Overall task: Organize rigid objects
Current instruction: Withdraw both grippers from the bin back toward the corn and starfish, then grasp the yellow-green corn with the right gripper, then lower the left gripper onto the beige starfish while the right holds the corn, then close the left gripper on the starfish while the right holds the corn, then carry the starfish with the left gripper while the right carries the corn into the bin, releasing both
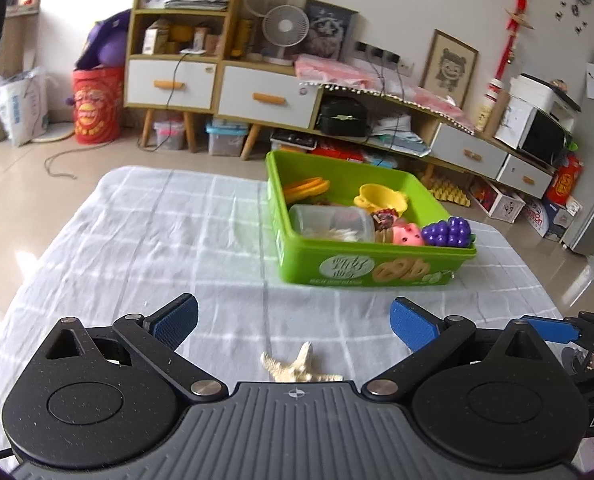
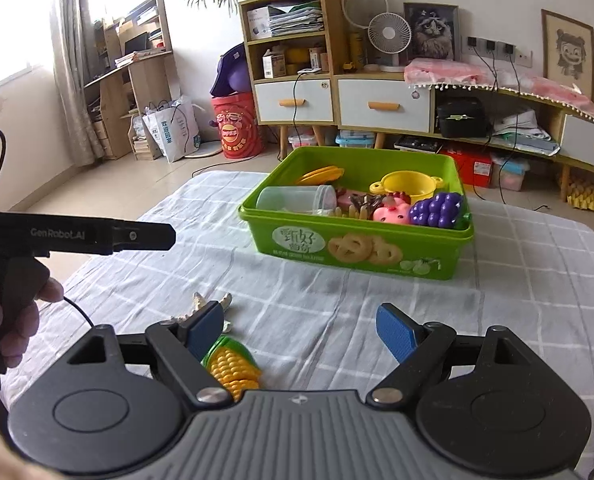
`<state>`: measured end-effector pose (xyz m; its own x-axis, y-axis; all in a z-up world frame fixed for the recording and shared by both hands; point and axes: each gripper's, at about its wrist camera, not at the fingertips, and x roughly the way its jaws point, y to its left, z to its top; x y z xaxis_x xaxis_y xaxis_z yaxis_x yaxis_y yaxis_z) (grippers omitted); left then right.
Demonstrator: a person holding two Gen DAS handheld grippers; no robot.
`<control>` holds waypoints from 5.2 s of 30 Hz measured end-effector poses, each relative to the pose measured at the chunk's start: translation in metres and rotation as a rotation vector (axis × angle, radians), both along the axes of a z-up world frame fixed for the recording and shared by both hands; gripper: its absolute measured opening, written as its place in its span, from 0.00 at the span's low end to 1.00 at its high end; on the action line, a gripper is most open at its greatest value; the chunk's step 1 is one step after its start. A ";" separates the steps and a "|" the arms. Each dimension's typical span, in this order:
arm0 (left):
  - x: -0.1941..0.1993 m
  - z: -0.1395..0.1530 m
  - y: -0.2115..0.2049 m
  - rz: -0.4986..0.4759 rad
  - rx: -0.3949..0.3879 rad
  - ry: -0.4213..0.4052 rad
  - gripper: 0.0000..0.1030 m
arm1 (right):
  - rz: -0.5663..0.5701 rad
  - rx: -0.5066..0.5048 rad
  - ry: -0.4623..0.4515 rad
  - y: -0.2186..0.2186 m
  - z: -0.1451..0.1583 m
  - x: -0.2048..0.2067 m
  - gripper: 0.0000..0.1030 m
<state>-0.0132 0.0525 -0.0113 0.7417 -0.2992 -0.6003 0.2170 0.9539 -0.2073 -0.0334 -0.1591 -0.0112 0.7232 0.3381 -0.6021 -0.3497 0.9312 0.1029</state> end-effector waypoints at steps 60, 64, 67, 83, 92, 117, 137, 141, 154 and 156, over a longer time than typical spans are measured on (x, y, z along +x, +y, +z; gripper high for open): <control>-0.014 -0.072 -0.031 -0.173 0.194 -0.005 0.52 | -0.065 -0.081 0.155 0.015 -0.045 0.017 0.22; -0.012 -0.066 -0.029 -0.163 0.169 -0.011 0.52 | -0.093 -0.071 0.158 0.010 -0.044 0.020 0.22; -0.011 -0.063 -0.030 -0.166 0.171 -0.019 0.52 | -0.122 -0.063 0.162 0.004 -0.042 0.024 0.18; 0.004 -0.035 -0.038 -0.188 0.162 -0.067 0.52 | -0.203 -0.007 0.170 -0.019 -0.029 0.038 0.18; 0.024 -0.018 -0.048 -0.206 0.143 -0.103 0.52 | -0.243 0.054 0.148 -0.033 -0.005 0.061 0.07; 0.011 -0.040 -0.065 -0.282 0.159 -0.050 0.52 | -0.187 -0.008 0.308 -0.032 -0.057 0.044 0.40; 0.048 -0.004 -0.092 -0.322 0.184 -0.165 0.52 | -0.252 0.075 0.136 -0.030 0.014 0.110 0.38; 0.068 -0.002 -0.103 -0.327 0.191 -0.185 0.52 | -0.252 0.094 0.099 -0.030 0.020 0.135 0.38; 0.131 -0.006 -0.127 -0.336 0.196 -0.197 0.52 | -0.283 0.198 0.133 -0.040 0.007 0.206 0.34; 0.138 -0.005 -0.127 -0.334 0.199 -0.204 0.52 | -0.282 0.206 0.133 -0.039 0.007 0.215 0.34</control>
<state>0.1250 -0.0750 -0.0166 0.7333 -0.4365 -0.5213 0.5379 0.8414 0.0522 0.1813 -0.1981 -0.0039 0.7250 0.2610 -0.6374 -0.0537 0.9440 0.3255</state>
